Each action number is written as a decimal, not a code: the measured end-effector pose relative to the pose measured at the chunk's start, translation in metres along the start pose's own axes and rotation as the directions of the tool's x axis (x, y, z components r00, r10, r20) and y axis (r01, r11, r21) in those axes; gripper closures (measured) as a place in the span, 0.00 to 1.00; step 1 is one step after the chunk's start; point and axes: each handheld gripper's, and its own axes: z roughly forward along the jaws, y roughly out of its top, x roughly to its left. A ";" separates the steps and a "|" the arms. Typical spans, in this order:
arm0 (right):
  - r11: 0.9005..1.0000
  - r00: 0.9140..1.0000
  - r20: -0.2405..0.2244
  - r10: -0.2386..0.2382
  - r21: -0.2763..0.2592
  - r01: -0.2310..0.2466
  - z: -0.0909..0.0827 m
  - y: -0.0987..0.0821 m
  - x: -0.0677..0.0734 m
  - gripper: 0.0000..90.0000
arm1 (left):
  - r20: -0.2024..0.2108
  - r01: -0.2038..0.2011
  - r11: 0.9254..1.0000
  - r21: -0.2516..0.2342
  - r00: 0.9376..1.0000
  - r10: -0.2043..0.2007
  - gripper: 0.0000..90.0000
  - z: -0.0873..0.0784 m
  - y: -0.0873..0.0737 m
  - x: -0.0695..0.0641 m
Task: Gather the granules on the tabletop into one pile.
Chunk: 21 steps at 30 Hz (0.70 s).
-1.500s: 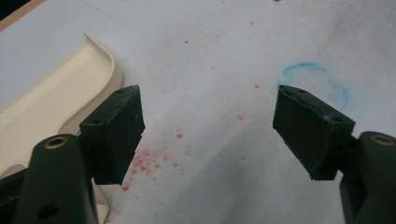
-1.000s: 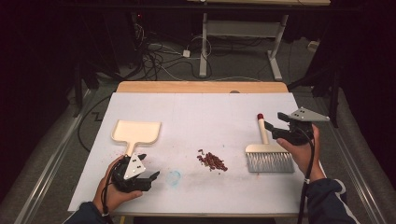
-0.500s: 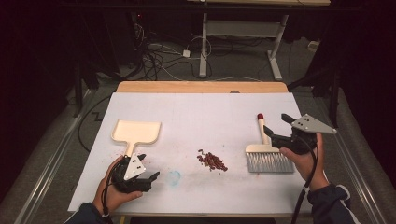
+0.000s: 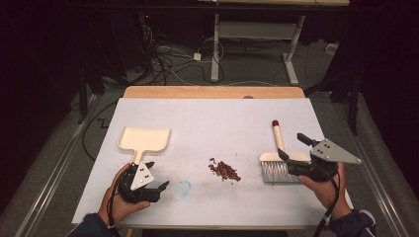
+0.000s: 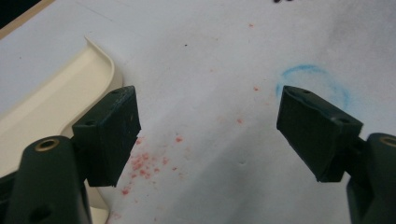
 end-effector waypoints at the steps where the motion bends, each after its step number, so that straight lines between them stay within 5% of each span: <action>1: 1.000 1.000 0.000 -0.002 0.001 0.002 -0.002 -0.002 0.002 0.25 | 0.001 -0.001 1.000 -0.002 1.000 0.001 0.22 0.000 0.000 0.000; 16: 0.997 0.996 -0.064 -0.056 0.041 0.059 -0.011 -0.050 0.027 0.26 | -0.016 0.002 1.000 0.000 1.000 -0.002 0.21 -0.001 0.000 -0.002; 21: 0.994 0.993 -0.080 -0.091 0.057 0.096 -0.011 -0.054 0.037 0.26 | -0.025 -0.003 1.000 -0.007 1.000 0.003 0.21 -0.003 -0.001 -0.003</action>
